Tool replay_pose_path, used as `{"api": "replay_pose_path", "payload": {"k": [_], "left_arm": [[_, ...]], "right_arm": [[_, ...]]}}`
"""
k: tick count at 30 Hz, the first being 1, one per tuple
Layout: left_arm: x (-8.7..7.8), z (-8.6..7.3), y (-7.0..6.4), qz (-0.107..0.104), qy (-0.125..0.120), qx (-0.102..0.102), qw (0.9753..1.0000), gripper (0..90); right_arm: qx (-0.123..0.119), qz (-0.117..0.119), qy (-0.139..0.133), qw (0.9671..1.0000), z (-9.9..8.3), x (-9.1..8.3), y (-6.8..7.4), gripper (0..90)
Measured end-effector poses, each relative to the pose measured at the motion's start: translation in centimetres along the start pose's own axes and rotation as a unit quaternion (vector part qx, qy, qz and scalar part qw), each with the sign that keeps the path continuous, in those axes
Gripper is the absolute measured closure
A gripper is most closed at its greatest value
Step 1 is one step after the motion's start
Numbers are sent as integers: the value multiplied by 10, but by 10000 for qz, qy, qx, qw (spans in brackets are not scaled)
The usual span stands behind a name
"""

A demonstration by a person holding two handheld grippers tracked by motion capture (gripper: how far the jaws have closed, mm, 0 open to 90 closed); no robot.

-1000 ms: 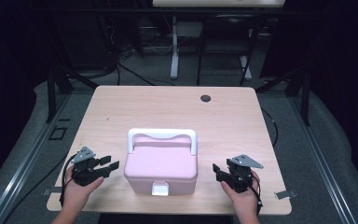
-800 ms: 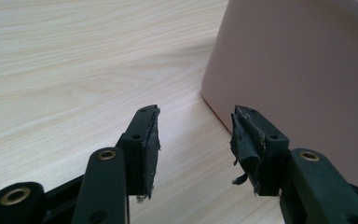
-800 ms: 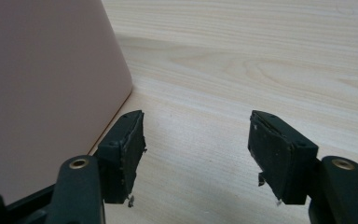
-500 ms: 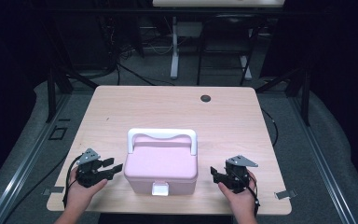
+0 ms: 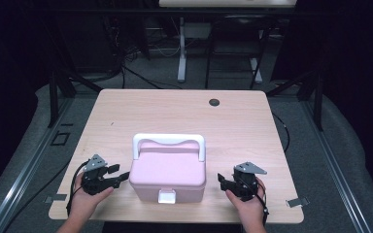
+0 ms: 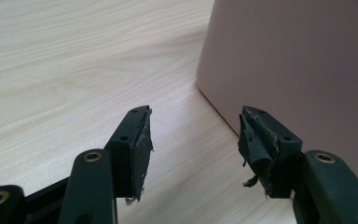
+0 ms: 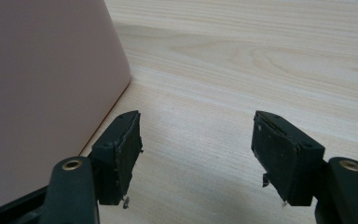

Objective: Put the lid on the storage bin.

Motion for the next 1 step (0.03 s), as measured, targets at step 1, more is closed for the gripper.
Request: {"api": "replay_pose_path", "payload": {"k": [1], "left_arm": [[0,0,0,0,0,0,10000,436]], "right_arm": [[0,0,0,10000,0,0,0,324]]}}
Point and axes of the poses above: each handheld gripper's, and its own axes: x roughly forward along the jaws, z roughly out of its top, y roughly to its left, the point moved 5 cm from there along x, roughly forward along the jaws, and after that the axes turned 2 degrees about -x, right-handed, at the moved point
